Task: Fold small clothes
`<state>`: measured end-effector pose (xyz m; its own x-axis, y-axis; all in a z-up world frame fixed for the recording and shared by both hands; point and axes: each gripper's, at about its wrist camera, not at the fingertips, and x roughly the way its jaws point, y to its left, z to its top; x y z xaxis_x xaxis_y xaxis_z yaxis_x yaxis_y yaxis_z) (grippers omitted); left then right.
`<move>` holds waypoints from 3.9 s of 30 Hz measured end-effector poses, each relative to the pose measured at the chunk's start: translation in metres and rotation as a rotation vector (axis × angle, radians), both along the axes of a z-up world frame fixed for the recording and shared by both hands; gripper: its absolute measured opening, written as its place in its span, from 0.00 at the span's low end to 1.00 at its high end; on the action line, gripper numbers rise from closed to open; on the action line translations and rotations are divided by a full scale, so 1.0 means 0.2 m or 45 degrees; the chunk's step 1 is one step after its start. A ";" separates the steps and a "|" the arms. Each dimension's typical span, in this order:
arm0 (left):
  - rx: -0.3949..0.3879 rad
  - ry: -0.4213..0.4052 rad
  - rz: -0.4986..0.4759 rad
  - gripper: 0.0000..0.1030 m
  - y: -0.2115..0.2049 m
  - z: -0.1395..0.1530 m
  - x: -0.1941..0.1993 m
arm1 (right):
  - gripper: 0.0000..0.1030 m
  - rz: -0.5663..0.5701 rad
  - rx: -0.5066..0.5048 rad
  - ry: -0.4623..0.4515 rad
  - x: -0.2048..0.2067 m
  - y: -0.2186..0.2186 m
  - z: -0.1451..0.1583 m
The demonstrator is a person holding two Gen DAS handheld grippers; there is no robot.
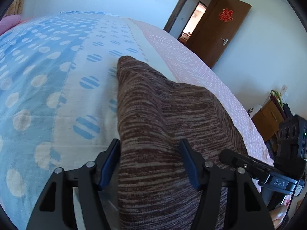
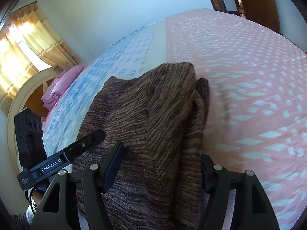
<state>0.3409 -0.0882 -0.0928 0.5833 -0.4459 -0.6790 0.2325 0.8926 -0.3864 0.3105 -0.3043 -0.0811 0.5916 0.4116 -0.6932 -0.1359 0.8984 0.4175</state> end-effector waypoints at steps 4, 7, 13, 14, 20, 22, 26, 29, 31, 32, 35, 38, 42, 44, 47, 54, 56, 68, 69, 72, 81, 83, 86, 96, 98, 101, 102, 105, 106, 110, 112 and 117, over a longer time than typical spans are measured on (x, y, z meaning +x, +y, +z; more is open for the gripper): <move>-0.030 0.017 -0.014 0.62 0.02 -0.01 0.01 | 0.67 0.025 0.030 0.010 0.01 0.00 0.00; -0.040 0.012 -0.070 0.62 0.00 0.00 0.00 | 0.64 0.048 0.084 0.003 0.01 0.00 -0.01; -0.023 0.021 -0.066 0.65 -0.01 -0.01 0.00 | 0.62 0.034 0.029 0.009 0.02 0.04 -0.01; -0.018 0.022 -0.065 0.65 -0.01 -0.01 0.01 | 0.62 0.037 0.000 0.005 0.01 0.05 -0.01; 0.049 0.000 -0.037 0.53 -0.04 -0.01 -0.01 | 0.52 0.026 -0.196 -0.027 0.01 0.13 0.01; 0.027 -0.002 -0.015 0.43 -0.02 -0.01 -0.01 | 0.44 0.013 -0.178 -0.028 0.01 0.11 0.01; 0.022 -0.020 0.003 0.34 -0.02 0.00 -0.01 | 0.37 0.006 -0.239 -0.056 0.00 0.16 0.02; 0.065 -0.047 0.004 0.32 -0.04 0.01 -0.03 | 0.34 -0.010 -0.336 -0.087 -0.02 0.22 0.03; 0.076 -0.053 0.003 0.31 -0.04 0.01 -0.03 | 0.32 -0.019 -0.401 -0.113 -0.03 0.27 0.04; 0.073 -0.051 0.004 0.31 -0.04 0.01 -0.02 | 0.31 -0.024 -0.422 -0.122 -0.03 0.28 0.05; 0.073 -0.038 0.002 0.31 -0.04 0.01 -0.01 | 0.30 -0.060 -0.394 -0.114 -0.04 0.27 0.05; 0.118 -0.048 -0.015 0.30 -0.05 0.04 -0.03 | 0.29 -0.094 -0.314 -0.085 -0.06 0.23 0.07; 0.124 -0.019 -0.041 0.29 -0.02 0.08 -0.08 | 0.29 -0.118 -0.183 -0.047 -0.12 0.19 0.10; 0.115 0.006 -0.060 0.29 0.01 0.10 -0.11 | 0.29 -0.123 -0.112 -0.030 -0.16 0.18 0.11; 0.077 0.048 -0.084 0.29 0.05 0.11 -0.17 | 0.29 -0.130 -0.060 -0.015 -0.26 0.19 0.13; 0.096 0.040 -0.081 0.29 0.07 0.13 -0.35 | 0.29 -0.184 -0.047 -0.029 -0.52 0.23 0.17; 0.118 0.031 -0.079 0.29 0.07 0.14 -0.39 | 0.29 -0.200 -0.084 -0.047 -0.58 0.27 0.18; 0.087 -0.093 -0.085 0.29 0.16 0.30 -0.57 | 0.29 -0.217 -0.132 -0.206 -0.89 0.41 0.39; 0.090 -0.110 -0.088 0.29 0.16 0.32 -0.59 | 0.29 -0.221 -0.142 -0.224 -0.92 0.42 0.41; 0.072 -0.161 -0.109 0.29 0.16 0.38 -0.66 | 0.29 -0.240 -0.158 -0.275 -1.02 0.42 0.47; 0.012 -0.204 -0.224 0.29 0.01 0.43 -0.79 | 0.29 -0.336 -0.267 -0.378 -1.30 0.32 0.59; 0.013 -0.212 -0.258 0.29 -0.05 0.43 -0.81 | 0.28 -0.365 -0.282 -0.386 -1.35 0.28 0.61; 0.007 -0.211 -0.302 0.29 -0.14 0.44 -0.84 | 0.28 -0.411 -0.298 -0.401 -1.41 0.23 0.62; -0.027 -0.229 -0.443 0.29 -0.49 0.46 -0.82 | 0.29 -0.600 -0.328 -0.420 -1.50 -0.08 0.68; -0.038 -0.243 -0.471 0.29 -0.57 0.47 -0.81 | 0.29 -0.635 -0.378 -0.434 -1.51 -0.13 0.69; -0.037 -0.279 -0.492 0.29 -0.68 0.46 -0.78 | 0.28 -0.663 -0.502 -0.461 -1.46 -0.18 0.69; -0.038 -0.284 -0.496 0.29 -0.71 0.45 -0.76 | 0.29 -0.669 -0.544 -0.468 -1.45 -0.20 0.68; -0.059 -0.316 -0.497 0.29 -0.83 0.40 -0.71 | 0.29 -0.683 -0.672 -0.477 -1.38 -0.27 0.67; -0.053 -0.317 -0.493 0.29 -0.86 0.38 -0.68 | 0.29 -0.685 -0.708 -0.469 -1.34 -0.30 0.66; 0.020 -0.234 -0.450 0.29 -0.96 0.27 -0.58 | 0.29 -0.670 -0.669 -0.344 -1.18 -0.45 0.55; 0.062 -0.147 -0.438 0.29 -0.99 0.18 -0.53 | 0.29 -0.650 -0.627 -0.243 -1.10 -0.53 0.46; 0.082 -0.016 -0.438 0.39 -0.97 0.05 -0.50 | 0.30 -0.654 -0.469 -0.089 -1.06 -0.65 0.30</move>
<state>0.2403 -0.2822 -0.0830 0.4151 -0.5739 -0.7059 0.5281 0.7838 -0.3268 0.0991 -0.4347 -0.0218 0.6991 -0.1946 -0.6881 0.3348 0.9393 0.0745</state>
